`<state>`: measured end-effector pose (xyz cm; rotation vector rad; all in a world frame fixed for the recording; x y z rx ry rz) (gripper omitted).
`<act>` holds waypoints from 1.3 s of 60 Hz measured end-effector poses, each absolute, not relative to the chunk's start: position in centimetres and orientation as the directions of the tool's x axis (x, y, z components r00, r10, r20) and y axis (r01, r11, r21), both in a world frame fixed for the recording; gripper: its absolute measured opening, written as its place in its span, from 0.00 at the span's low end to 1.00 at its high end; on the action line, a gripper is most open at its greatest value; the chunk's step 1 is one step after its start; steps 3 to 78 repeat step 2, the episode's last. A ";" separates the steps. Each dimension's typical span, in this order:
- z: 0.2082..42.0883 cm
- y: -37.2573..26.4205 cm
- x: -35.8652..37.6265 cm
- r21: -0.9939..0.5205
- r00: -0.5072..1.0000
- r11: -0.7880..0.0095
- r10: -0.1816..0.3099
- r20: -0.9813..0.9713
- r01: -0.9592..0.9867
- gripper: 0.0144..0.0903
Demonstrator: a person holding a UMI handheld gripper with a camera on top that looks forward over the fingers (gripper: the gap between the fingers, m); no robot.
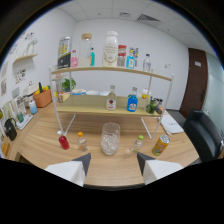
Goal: Make me a cup of Vodka Sunrise.
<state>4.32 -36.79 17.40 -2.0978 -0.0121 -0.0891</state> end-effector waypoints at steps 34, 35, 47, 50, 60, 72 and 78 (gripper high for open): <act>17.4 -36.8 4.3 -0.863 0.997 -0.504 -0.032 0.064 0.040 0.94; 17.4 -36.8 4.3 -0.863 0.997 -0.504 -0.032 0.064 0.040 0.94; 17.4 -36.8 4.3 -0.863 0.997 -0.504 -0.032 0.064 0.040 0.94; 17.4 -36.8 4.3 -0.863 0.997 -0.504 -0.032 0.064 0.040 0.94; 17.4 -36.8 4.3 -0.863 0.997 -0.504 -0.032 0.064 0.040 0.94; 17.4 -36.8 4.3 -0.863 0.997 -0.504 -0.032 0.064 0.040 0.94; 17.4 -36.8 4.3 -0.863 0.997 -0.504 -0.032 0.064 0.040 0.94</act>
